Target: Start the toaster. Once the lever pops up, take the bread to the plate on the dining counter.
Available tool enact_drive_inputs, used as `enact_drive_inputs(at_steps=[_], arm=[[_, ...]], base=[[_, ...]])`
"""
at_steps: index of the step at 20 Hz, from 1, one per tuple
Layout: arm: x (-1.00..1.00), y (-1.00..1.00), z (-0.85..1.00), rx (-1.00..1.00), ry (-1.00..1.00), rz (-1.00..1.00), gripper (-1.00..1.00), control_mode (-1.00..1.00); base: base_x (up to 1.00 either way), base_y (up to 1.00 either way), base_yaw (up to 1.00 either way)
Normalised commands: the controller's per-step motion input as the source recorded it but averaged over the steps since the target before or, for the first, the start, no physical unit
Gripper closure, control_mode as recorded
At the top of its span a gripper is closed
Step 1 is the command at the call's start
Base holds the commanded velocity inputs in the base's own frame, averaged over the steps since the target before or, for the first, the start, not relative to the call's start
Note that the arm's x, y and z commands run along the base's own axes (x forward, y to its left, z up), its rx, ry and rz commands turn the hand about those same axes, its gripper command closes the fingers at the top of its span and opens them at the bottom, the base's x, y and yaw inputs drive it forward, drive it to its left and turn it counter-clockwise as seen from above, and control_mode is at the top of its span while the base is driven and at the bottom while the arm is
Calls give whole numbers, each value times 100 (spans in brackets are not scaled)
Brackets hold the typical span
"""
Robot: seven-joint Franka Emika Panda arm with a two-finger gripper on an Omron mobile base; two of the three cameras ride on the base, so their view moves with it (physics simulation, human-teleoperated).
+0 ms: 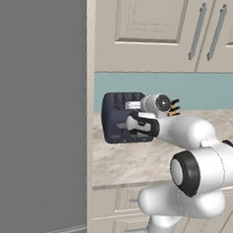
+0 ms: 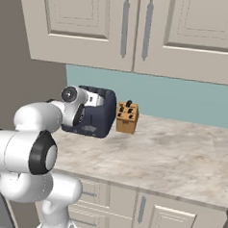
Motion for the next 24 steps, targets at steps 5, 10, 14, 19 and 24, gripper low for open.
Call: enact_drive_inputs(at_steps=[5, 10, 14, 19, 24], arm=[[0, 0, 0, 0, 0, 0, -100, -100], [0, 0, 0, 0, 0, 0, -100, -100], [0, 0, 0, 0, 0, 0, -100, -100], [0, 0, 0, 0, 0, 0, -100, -100], [0, 0, 0, 0, 0, 0, -100, -100]], base=[[0, 0, 0], [0, 0, 0], [0, 0, 0], [0, 0, 0], [0, 0, 0]])
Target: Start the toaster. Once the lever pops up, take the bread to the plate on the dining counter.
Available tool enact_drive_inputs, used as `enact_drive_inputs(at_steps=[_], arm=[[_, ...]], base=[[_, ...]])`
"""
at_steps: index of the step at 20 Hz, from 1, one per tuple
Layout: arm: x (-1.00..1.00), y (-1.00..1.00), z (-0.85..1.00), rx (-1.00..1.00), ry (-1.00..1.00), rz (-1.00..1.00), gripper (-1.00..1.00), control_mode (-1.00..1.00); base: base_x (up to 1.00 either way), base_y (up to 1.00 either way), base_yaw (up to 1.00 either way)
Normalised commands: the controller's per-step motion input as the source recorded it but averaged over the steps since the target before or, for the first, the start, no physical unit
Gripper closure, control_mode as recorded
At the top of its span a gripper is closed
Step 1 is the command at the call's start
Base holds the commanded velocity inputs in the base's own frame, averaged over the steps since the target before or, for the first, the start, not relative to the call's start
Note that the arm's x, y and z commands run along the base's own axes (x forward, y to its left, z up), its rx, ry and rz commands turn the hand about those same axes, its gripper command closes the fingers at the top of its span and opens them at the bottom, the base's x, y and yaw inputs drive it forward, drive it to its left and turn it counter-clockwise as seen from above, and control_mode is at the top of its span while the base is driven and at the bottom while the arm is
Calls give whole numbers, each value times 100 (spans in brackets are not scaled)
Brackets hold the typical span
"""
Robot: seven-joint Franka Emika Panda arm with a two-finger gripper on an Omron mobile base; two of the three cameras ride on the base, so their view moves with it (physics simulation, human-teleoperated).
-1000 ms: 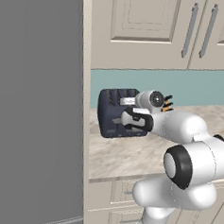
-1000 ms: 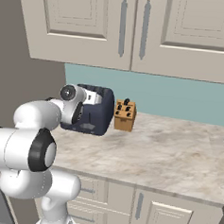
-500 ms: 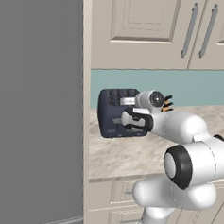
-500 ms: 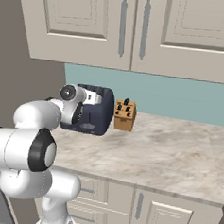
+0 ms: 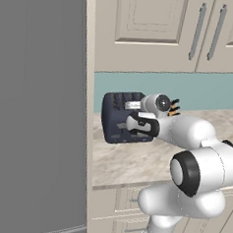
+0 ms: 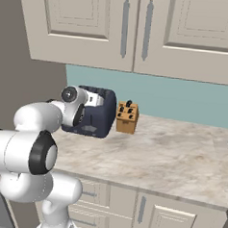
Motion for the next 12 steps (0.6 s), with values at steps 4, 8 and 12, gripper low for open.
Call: enact_drive_inputs(at_steps=[4, 8, 12], arm=[[0, 0, 0, 0, 0, 0, -100, -100], [0, 0, 0, 0, 0, 0, -100, -100], [0, 0, 0, 0, 0, 0, -100, -100]], base=[[0, 0, 0], [0, 0, 0], [0, 0, 0]])
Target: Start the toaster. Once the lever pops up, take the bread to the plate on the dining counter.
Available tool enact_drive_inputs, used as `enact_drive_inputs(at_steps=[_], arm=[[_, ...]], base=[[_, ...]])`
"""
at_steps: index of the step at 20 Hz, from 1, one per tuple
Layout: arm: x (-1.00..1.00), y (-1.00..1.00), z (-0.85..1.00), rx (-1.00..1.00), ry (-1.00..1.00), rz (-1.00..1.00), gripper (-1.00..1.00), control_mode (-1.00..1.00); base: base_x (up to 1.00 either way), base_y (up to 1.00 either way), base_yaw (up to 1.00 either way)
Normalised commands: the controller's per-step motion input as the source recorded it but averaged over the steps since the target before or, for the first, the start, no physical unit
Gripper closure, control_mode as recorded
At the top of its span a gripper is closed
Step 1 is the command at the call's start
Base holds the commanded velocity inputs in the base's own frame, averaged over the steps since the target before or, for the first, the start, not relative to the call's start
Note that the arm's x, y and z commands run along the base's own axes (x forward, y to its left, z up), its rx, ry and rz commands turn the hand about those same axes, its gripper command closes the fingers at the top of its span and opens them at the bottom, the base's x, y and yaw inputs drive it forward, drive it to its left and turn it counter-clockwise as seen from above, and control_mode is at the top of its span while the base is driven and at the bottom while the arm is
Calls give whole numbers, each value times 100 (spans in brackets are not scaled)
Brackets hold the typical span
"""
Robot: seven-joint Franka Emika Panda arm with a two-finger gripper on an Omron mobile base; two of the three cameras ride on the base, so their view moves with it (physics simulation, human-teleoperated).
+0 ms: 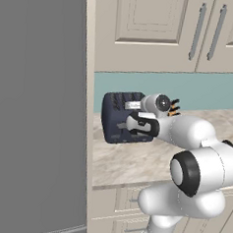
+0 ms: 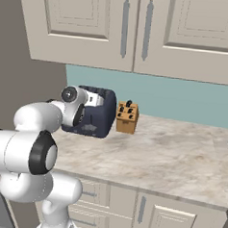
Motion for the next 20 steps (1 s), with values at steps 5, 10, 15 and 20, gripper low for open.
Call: enact_drive_inputs(at_steps=[5, 10, 15, 20], arm=[[0, 0, 0, 0, 0, 0, -100, -100], [0, 0, 0, 0, 0, 0, -100, -100], [0, 0, 0, 0, 0, 0, -100, -100], [0, 0, 0, 0, 0, 0, -100, -100]], base=[[0, 0, 0], [0, 0, 0], [0, 0, 0], [0, 0, 0]])
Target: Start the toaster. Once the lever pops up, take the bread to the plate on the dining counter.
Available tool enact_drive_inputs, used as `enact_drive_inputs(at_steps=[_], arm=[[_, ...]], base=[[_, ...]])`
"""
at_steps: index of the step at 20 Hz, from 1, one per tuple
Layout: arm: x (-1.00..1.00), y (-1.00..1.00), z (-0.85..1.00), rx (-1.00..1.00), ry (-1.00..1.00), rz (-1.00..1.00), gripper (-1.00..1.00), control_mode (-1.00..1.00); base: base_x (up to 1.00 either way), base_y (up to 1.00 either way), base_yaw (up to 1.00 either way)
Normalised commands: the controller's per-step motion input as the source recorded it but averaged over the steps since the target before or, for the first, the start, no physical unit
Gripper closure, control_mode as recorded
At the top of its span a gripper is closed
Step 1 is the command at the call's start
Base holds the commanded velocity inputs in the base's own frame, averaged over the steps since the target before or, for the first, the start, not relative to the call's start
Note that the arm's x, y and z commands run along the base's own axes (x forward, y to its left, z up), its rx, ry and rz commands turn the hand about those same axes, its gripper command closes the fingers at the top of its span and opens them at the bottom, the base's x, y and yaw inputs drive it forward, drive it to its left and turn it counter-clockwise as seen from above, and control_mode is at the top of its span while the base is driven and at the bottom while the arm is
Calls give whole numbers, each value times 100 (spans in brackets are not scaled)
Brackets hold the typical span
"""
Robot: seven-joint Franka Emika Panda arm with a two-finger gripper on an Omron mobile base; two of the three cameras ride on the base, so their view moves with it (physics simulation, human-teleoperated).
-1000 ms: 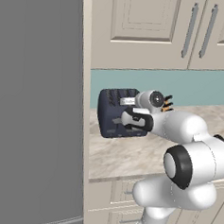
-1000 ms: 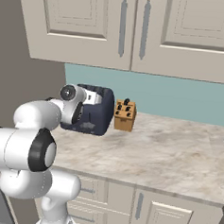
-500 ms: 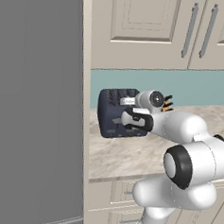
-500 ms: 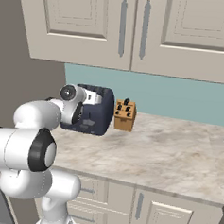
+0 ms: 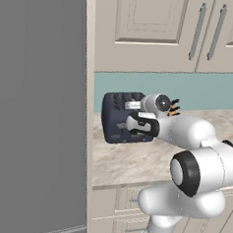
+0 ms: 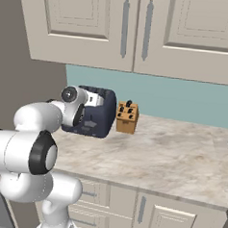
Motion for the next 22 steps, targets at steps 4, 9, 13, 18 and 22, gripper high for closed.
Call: enact_drive_inputs(at_steps=[4, 9, 13, 18, 22], arm=[[0, 0, 0, 0, 0, 0, -100, -100], [0, 0, 0, 0, 0, 0, -100, -100], [0, 0, 0, 0, 0, 0, -100, -100], [0, 0, 0, 0, 0, 0, -100, -100], [0, 0, 0, 0, 0, 0, -100, -100]], base=[[0, 0, 0], [0, 0, 0], [0, 0, 0], [0, 0, 0], [0, 0, 0]])
